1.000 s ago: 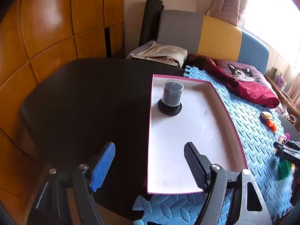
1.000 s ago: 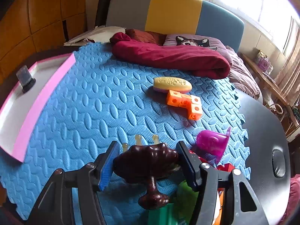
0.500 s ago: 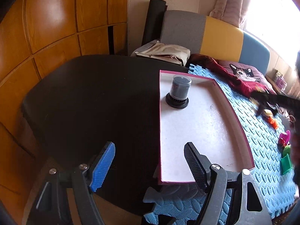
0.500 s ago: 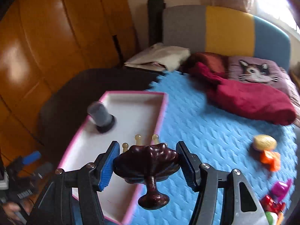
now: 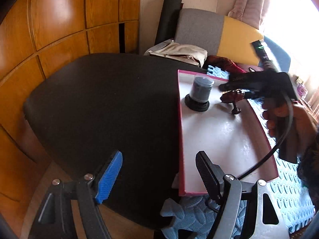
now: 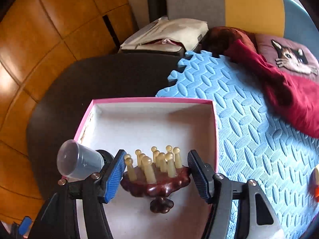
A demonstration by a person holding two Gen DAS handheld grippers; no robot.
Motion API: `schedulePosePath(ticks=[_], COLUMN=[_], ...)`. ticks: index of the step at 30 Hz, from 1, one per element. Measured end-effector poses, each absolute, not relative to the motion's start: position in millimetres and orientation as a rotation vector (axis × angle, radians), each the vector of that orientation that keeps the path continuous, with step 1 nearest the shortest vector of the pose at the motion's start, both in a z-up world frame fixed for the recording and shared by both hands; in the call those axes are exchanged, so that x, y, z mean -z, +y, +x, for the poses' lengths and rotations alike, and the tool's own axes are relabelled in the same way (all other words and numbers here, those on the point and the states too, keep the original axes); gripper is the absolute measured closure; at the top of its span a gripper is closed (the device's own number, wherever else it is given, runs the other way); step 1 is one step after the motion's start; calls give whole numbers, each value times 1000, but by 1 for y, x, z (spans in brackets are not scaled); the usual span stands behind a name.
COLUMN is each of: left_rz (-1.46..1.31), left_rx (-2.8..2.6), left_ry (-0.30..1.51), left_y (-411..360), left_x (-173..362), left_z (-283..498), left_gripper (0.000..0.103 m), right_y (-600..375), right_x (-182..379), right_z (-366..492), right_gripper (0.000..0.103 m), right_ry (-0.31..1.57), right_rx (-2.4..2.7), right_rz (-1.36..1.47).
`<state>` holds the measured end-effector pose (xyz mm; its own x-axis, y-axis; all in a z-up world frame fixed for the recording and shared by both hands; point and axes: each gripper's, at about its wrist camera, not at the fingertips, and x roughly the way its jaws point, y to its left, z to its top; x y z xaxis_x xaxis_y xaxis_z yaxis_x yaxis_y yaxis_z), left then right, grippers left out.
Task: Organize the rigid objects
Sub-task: 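Carry the brown stand into the tray beside the cylinder and release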
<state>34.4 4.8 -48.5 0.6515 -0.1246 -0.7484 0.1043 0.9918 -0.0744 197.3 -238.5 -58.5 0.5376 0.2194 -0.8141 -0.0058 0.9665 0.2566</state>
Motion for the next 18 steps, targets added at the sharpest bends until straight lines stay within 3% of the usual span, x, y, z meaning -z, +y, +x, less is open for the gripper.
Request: schedulePosePath(ticks=[5, 18], left_rz=[-46, -8], left_rx=[129, 147], left_ry=[847, 792], left_y=[6, -7], left_x=[49, 27], left_z=[36, 17], left_gripper=[26, 24], right_y=[-260, -300], right_x=[18, 19], right_z=[159, 31], right_gripper=[22, 20], right_ry=[852, 854], right_rx=[-142, -27], right_rz=[280, 147])
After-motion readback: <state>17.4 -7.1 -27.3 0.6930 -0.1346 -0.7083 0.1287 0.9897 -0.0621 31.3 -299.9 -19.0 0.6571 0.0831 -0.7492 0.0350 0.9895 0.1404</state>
